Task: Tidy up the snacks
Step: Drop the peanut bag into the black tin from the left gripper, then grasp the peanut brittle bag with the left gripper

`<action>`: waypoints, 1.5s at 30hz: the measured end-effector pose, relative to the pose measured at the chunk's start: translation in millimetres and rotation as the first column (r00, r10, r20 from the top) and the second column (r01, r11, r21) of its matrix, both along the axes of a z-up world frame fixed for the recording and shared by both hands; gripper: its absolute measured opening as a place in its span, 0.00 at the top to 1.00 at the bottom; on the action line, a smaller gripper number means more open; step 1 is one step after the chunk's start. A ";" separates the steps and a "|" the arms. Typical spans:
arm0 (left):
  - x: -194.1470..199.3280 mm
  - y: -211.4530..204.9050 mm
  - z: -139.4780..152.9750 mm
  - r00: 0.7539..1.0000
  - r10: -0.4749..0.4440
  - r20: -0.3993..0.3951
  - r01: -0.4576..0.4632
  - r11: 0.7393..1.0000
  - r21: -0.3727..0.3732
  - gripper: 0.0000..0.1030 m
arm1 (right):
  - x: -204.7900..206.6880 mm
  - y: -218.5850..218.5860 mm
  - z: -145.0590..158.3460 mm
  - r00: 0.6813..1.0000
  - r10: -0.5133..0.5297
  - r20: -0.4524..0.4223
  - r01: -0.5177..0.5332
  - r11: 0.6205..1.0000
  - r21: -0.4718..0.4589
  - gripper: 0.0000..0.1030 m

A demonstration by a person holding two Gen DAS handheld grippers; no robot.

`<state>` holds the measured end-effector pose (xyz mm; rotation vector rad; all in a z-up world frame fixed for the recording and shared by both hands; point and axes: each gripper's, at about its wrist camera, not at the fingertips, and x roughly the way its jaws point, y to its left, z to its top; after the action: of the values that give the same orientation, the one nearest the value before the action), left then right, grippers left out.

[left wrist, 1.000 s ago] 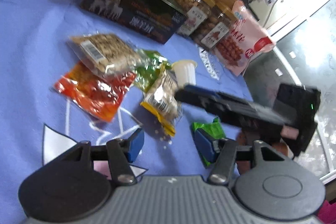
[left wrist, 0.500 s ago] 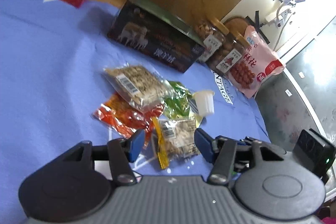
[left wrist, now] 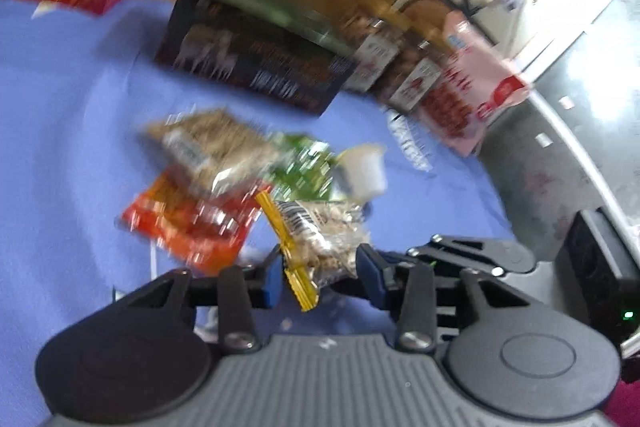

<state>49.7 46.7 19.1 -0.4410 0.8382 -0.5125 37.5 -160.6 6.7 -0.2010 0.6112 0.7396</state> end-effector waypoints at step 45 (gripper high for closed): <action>59.9 60.6 -29.1 0.968 0.241 -0.065 -0.243 0.970 -0.022 0.47 | 158.2 16.8 -3.6 0.930 -0.053 -0.364 0.125 0.976 0.178 0.71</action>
<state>109.6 107.3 -10.0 -0.5807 0.8235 -0.2864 195.7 -143.8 3.2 0.1510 0.8807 0.7489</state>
